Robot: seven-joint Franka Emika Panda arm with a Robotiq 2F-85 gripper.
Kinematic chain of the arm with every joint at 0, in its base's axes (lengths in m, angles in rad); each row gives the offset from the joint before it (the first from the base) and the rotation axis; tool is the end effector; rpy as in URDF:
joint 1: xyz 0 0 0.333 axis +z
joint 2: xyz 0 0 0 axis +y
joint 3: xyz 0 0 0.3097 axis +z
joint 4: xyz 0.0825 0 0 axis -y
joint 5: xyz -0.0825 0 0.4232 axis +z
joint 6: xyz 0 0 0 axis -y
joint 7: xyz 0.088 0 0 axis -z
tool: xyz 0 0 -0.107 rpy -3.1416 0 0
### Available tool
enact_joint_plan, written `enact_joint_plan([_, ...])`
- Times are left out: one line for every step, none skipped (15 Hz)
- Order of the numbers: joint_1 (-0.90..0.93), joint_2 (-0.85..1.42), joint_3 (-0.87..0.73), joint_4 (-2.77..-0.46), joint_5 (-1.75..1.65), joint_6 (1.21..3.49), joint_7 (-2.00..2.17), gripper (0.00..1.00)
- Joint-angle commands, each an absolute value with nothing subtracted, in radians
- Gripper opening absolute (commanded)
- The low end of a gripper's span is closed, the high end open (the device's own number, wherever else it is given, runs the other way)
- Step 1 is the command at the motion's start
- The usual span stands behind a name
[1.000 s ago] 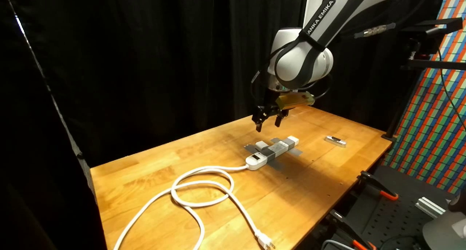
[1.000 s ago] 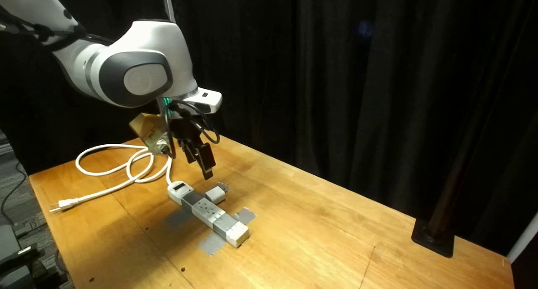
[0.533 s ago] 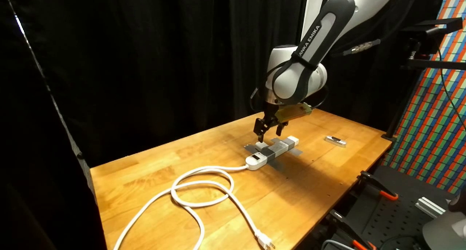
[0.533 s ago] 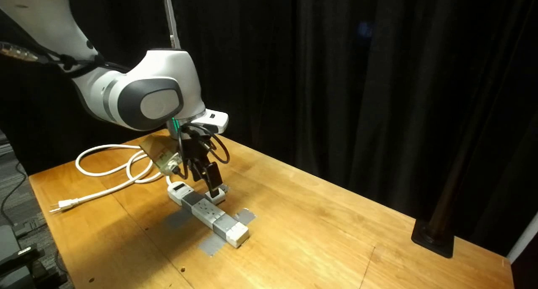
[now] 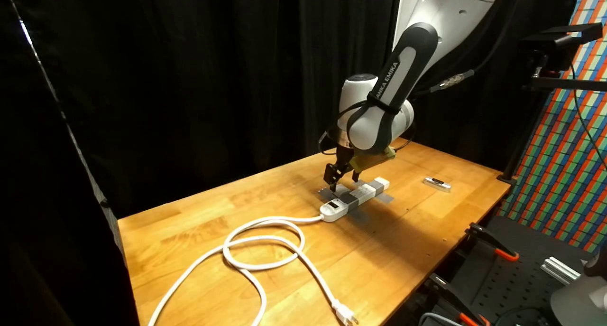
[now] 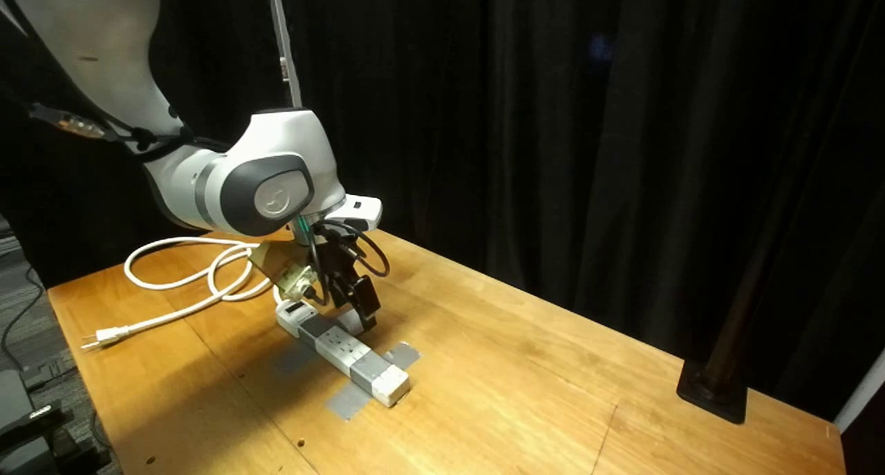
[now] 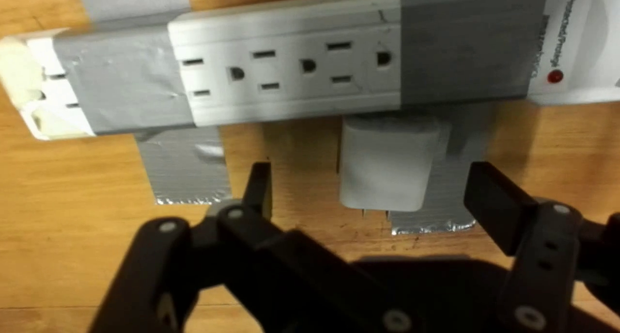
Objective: Move the charging adaptor backwards, place the adaptor on the extension cable
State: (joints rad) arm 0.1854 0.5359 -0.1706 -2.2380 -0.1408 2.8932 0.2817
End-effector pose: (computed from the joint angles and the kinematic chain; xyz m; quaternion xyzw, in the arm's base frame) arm 0.5593 0.0095 0.0997 0.9948 -0.0515 0.0692 0.0544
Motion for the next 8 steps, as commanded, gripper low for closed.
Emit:
enact_joint_plan([0.249, 0.596, -0.225, -2.189, -0.154, 2.932, 0.319, 1.0])
enact_joint_plan([0.262, 0.607, -0.238, -2.183, -0.156, 2.938, 0.323, 0.75])
enact_joint_plan([0.273, 0.616, -0.25, -2.177, -0.154, 2.94, 0.324, 0.75])
enact_joint_plan([0.272, 0.62, -0.248, -2.173, -0.145, 2.932, 0.318, 0.66])
enact_joint_plan([0.272, 0.624, -0.25, -2.169, -0.139, 2.925, 0.318, 0.58])
enact_joint_plan([0.274, 0.626, -0.253, -2.166, -0.137, 2.918, 0.317, 0.49])
enact_joint_plan([0.27, 0.626, -0.251, -2.162, -0.132, 2.908, 0.317, 0.42])
enact_joint_plan([0.264, 0.622, -0.246, -2.159, -0.125, 2.895, 0.315, 0.35])
